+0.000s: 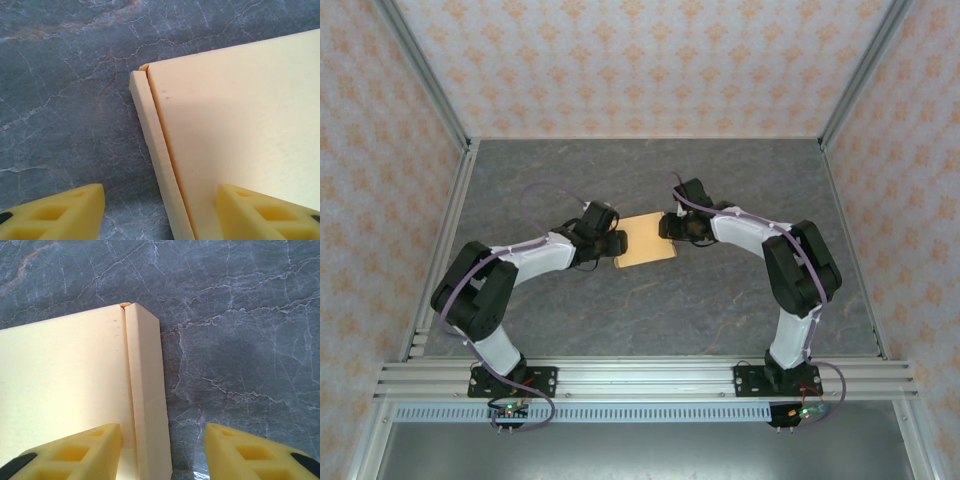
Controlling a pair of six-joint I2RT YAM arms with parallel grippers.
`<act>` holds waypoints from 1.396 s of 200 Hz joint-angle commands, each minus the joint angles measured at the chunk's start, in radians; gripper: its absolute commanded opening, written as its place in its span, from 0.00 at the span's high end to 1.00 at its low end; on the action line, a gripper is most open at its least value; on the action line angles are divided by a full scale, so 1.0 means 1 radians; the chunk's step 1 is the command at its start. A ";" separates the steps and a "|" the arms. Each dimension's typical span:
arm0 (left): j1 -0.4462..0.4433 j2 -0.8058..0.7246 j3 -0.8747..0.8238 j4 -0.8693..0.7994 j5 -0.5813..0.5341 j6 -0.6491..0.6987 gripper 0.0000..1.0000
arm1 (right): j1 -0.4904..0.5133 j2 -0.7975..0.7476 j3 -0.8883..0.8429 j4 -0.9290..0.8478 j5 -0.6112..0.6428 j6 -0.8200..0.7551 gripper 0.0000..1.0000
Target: Fold the paper box
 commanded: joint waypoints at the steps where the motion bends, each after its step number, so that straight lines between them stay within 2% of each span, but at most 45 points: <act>1: 0.007 -0.028 0.007 -0.002 -0.024 0.015 0.38 | 0.006 0.020 0.025 -0.024 0.046 -0.042 0.53; 37: 0.008 -0.166 -0.002 0.011 -0.067 0.060 0.31 | 0.007 -0.139 0.018 -0.071 0.073 -0.072 0.50; 54: 0.026 -0.177 0.030 -0.012 -0.051 0.112 0.29 | 0.021 -0.228 -0.017 -0.090 0.090 -0.072 0.49; 88: 0.098 -0.055 0.158 -0.084 0.127 0.199 0.26 | 0.100 -0.369 -0.182 -0.079 0.099 -0.011 0.47; 115: 0.123 0.076 0.304 -0.181 0.202 0.297 0.26 | 0.152 -0.448 -0.341 0.032 -0.010 0.120 0.47; 150: 0.167 0.247 0.486 -0.303 0.357 0.364 0.26 | 0.178 -0.435 -0.414 0.117 -0.089 0.192 0.46; 191: 0.174 0.365 0.601 -0.412 0.516 0.383 0.27 | 0.167 -0.316 -0.404 0.237 -0.189 0.224 0.46; 237: 0.174 0.295 0.478 -0.333 0.643 0.323 0.28 | 0.056 -0.249 -0.364 0.274 -0.288 0.202 0.48; 279: 0.172 0.152 0.247 -0.181 0.659 0.229 0.27 | -0.056 -0.267 -0.358 0.228 -0.364 0.152 0.48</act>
